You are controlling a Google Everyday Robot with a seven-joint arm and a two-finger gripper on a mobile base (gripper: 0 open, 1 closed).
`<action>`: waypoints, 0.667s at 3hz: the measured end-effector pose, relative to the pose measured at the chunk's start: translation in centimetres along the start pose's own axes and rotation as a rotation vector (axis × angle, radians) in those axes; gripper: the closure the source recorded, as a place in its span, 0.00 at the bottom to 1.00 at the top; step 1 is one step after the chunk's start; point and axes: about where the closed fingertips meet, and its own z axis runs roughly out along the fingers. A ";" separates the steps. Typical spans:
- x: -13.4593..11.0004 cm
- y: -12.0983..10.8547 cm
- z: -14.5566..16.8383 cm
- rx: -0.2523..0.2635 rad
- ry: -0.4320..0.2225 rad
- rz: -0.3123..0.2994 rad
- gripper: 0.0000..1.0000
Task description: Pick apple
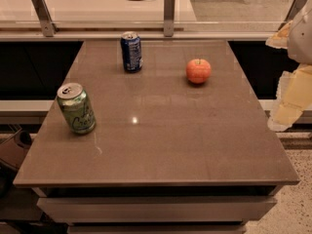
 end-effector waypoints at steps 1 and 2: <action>0.0 0.0 0.0 0.000 0.000 0.000 0.00; 0.3 -0.8 -0.3 0.024 -0.049 0.046 0.00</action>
Offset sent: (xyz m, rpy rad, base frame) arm 0.0166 -0.0149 0.0078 0.1429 -0.0593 -0.0875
